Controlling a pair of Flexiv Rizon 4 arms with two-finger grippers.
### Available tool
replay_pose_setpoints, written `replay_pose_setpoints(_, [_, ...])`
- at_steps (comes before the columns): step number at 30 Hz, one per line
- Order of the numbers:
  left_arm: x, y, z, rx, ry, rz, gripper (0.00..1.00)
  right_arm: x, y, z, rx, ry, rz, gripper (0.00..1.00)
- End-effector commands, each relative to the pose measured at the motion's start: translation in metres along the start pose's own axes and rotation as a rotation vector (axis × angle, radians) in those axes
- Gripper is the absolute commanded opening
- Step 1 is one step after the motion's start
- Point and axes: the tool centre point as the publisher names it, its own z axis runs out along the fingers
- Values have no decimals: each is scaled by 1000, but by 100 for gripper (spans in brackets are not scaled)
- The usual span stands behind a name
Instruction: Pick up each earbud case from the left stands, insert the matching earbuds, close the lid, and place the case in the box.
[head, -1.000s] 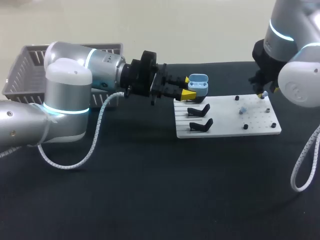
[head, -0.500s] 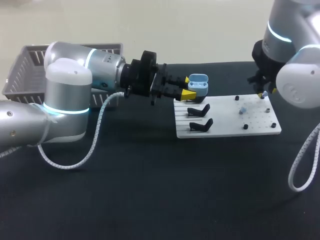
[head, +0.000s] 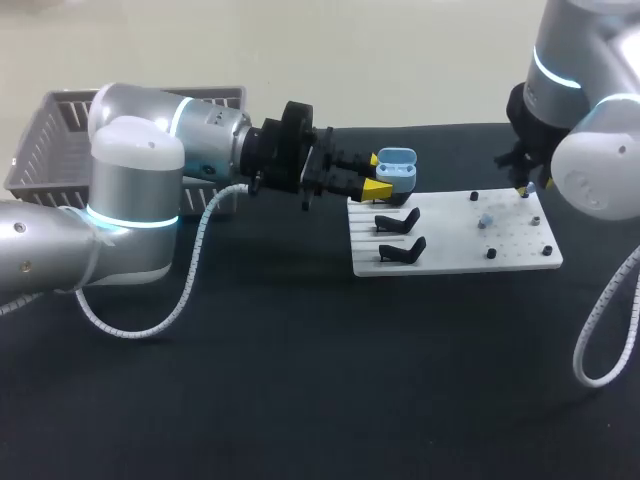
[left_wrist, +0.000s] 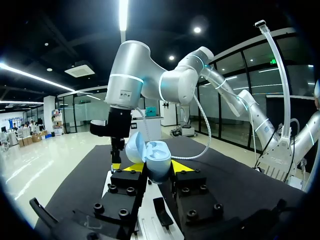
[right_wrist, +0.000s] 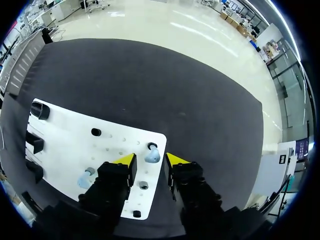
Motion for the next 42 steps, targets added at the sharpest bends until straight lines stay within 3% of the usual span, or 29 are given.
replay_pose_setpoints(1, [1,0,0,-2,0,1,0,0,1,3,2,-3,4,37])
replay_pose_setpoints(23, [1,0,0,-2,0,1,0,1,2,10,-11,0,5,27])
replay_pose_setpoints(27, [1,0,0,-2,0,1,0,0,1,10,-11,3,10,19])
replay_pose_setpoints(31, [1,0,0,-2,0,1,0,0,1,11,-9,1,15,0])
replay_pose_setpoints(42, [1,0,0,-2,0,1,0,11,9,-21,-11,-32,42,0])
